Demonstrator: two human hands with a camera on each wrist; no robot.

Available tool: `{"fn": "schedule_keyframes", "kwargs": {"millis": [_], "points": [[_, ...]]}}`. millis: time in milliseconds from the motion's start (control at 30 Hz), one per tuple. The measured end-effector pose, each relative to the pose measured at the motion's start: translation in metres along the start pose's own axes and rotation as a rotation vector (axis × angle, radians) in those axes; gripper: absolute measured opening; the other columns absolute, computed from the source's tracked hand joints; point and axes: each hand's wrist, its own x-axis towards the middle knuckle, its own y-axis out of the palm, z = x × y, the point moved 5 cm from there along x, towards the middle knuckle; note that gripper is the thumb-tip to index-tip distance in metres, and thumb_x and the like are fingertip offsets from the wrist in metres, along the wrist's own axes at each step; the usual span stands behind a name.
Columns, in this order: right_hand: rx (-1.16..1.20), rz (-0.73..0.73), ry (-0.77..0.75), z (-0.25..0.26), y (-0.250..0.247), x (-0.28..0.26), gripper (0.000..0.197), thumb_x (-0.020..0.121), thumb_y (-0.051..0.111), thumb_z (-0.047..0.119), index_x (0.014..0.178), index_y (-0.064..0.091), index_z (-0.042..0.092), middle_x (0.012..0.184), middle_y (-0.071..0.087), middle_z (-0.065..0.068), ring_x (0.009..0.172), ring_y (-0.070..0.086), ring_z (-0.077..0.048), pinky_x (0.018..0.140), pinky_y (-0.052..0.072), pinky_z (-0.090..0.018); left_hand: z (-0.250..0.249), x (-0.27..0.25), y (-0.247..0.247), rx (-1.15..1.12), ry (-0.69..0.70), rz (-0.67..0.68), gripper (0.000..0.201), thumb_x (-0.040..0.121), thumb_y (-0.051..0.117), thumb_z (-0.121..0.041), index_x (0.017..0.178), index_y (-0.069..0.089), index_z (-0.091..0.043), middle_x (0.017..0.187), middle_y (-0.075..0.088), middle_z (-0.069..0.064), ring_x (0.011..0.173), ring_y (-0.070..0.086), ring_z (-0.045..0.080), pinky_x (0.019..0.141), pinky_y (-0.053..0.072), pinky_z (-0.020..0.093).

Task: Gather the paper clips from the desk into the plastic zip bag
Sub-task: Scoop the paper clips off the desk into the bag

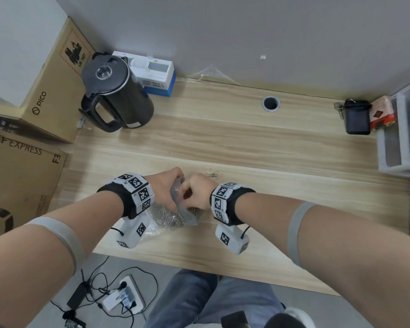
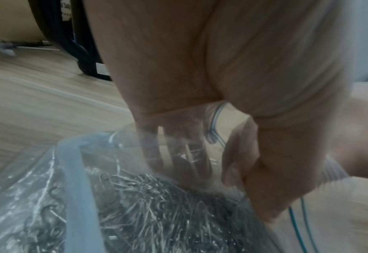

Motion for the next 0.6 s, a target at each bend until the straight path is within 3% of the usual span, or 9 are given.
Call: {"fn": "schedule_keyframes", "kwargs": {"millis": [100, 200, 333, 400, 500, 600], "points": [[0.015, -0.018, 0.005, -0.004, 0.001, 0.002, 0.016, 0.077, 0.079, 0.016, 0.093, 0.08, 0.014, 0.094, 0.076, 0.0, 0.083, 0.067, -0.014, 0.076, 0.051, -0.023, 0.002, 0.0, 0.001, -0.014, 0.008, -0.004, 0.083, 0.054, 0.09, -0.031, 0.118, 0.037, -0.03, 0.105, 0.063, -0.001, 0.091, 0.067, 0.017, 0.076, 0.061, 0.042], [0.006, -0.009, -0.014, -0.004, 0.003, 0.002, 0.014, 0.079, 0.075, 0.013, 0.092, 0.08, 0.014, 0.092, 0.076, -0.001, 0.083, 0.068, -0.017, 0.08, 0.055, -0.028, 0.0, 0.0, 0.002, -0.019, 0.019, -0.003, 0.081, 0.057, 0.091, -0.031, 0.118, 0.039, -0.026, 0.105, 0.063, -0.001, 0.091, 0.066, 0.017, 0.075, 0.061, 0.037], [0.005, -0.024, -0.027, -0.002, -0.006, -0.002, 0.016, 0.079, 0.07, 0.012, 0.09, 0.079, 0.019, 0.086, 0.073, 0.006, 0.078, 0.066, -0.01, 0.072, 0.05, -0.018, 0.001, -0.001, 0.002, -0.024, 0.027, -0.012, 0.077, 0.058, 0.092, -0.031, 0.115, 0.041, -0.025, 0.104, 0.063, -0.002, 0.089, 0.066, 0.014, 0.073, 0.06, 0.034], [-0.047, -0.093, -0.033, -0.002, -0.023, -0.006, 0.016, 0.08, 0.068, 0.016, 0.089, 0.077, 0.025, 0.086, 0.071, 0.011, 0.078, 0.066, -0.007, 0.073, 0.053, -0.02, 0.003, -0.001, 0.001, -0.027, 0.023, -0.006, 0.078, 0.059, 0.092, -0.03, 0.118, 0.042, -0.025, 0.104, 0.063, -0.002, 0.084, 0.065, 0.012, 0.063, 0.058, 0.03], [-0.279, -0.164, -0.031, -0.014, -0.053, -0.004, 0.027, 0.083, 0.06, 0.006, 0.102, 0.071, 0.022, 0.105, 0.068, 0.005, 0.093, 0.063, -0.015, 0.084, 0.053, -0.032, 0.003, -0.002, 0.001, -0.064, 0.01, 0.019, 0.075, 0.065, 0.089, -0.02, 0.122, 0.041, -0.022, 0.106, 0.063, 0.006, 0.073, 0.063, 0.014, 0.049, 0.053, 0.025], [-0.493, -0.071, 0.055, -0.037, -0.07, 0.001, 0.05, 0.082, 0.054, -0.011, 0.124, 0.064, 0.014, 0.126, 0.057, -0.006, 0.114, 0.056, -0.027, 0.092, 0.046, -0.036, 0.004, -0.004, 0.002, -0.075, -0.004, 0.024, 0.074, 0.067, 0.089, -0.018, 0.123, 0.041, -0.02, 0.105, 0.062, 0.006, 0.071, 0.061, 0.013, 0.046, 0.051, 0.022]]}}
